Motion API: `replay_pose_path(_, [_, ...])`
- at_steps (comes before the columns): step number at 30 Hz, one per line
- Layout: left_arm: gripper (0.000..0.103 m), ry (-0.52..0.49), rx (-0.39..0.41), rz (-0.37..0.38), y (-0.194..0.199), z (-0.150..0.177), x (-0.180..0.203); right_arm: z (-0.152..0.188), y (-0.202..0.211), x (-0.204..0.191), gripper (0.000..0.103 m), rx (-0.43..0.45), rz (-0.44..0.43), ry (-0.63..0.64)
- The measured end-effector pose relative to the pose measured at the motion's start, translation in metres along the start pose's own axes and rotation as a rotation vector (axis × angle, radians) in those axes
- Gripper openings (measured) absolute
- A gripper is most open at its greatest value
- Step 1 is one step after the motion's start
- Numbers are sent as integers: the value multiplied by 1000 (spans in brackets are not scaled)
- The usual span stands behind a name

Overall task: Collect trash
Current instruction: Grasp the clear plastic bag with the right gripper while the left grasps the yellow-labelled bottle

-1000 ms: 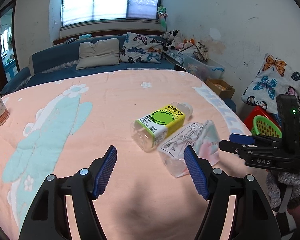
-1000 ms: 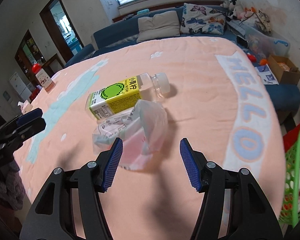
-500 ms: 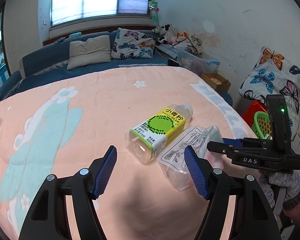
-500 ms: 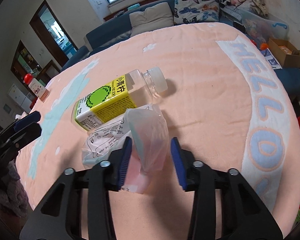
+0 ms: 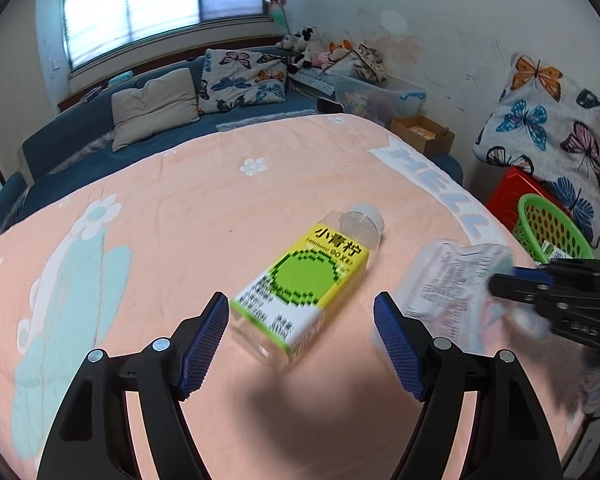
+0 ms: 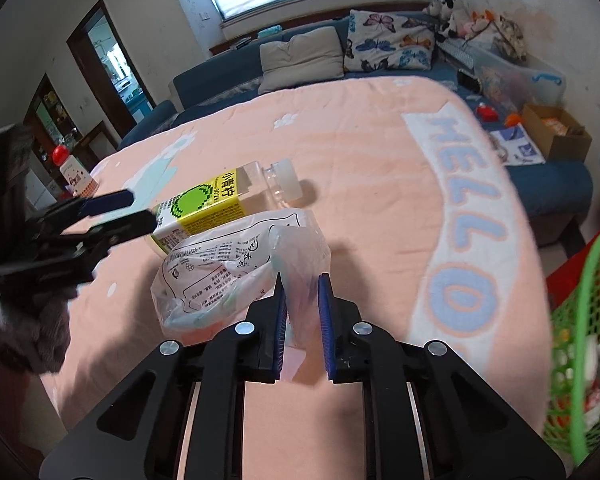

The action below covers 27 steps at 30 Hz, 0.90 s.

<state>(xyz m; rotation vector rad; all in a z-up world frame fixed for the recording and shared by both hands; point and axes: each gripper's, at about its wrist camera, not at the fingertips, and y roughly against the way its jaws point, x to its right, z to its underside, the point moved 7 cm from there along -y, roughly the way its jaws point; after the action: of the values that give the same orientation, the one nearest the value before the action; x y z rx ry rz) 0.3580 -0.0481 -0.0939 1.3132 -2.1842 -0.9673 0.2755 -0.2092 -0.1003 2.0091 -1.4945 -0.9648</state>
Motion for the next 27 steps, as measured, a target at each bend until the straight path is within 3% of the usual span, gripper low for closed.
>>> replay_pose_path(12, [81, -154, -70, 10, -45, -14, 13, 4, 53, 42, 16, 37, 46, -27])
replay_pose_path(27, [79, -255, -169, 26, -90, -11, 23, 13, 81, 82, 16, 43, 100, -65])
